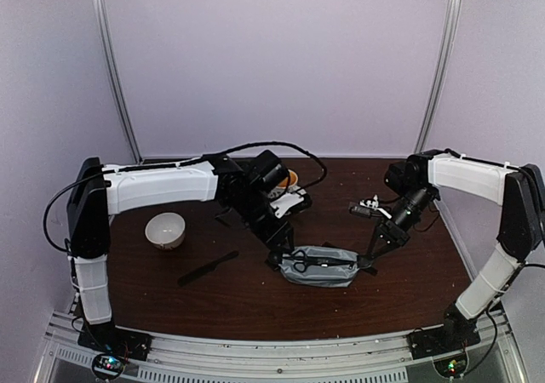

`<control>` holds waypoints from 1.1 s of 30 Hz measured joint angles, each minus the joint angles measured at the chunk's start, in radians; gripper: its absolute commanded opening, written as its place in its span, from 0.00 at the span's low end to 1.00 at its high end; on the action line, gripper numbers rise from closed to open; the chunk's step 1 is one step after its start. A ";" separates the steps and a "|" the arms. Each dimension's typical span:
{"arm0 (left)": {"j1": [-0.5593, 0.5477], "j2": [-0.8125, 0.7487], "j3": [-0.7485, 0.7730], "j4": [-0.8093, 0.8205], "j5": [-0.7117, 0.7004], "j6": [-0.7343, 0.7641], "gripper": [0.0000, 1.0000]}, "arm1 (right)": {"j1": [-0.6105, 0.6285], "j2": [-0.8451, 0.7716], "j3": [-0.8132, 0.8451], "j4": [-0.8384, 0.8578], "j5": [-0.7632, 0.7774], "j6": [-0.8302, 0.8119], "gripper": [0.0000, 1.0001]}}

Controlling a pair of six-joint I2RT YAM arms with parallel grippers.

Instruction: Sort the hair-cutting tools

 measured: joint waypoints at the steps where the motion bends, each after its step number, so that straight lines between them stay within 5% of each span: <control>1: 0.008 0.008 0.003 -0.004 0.021 -0.007 0.32 | 0.000 0.002 0.000 -0.002 0.000 0.000 0.02; 10: 0.016 0.032 0.023 -0.022 0.144 -0.033 0.30 | 0.000 0.018 0.001 -0.012 0.000 -0.001 0.02; 33: 0.016 0.055 0.053 -0.077 0.106 -0.053 0.31 | 0.000 0.019 0.001 -0.011 0.000 -0.001 0.02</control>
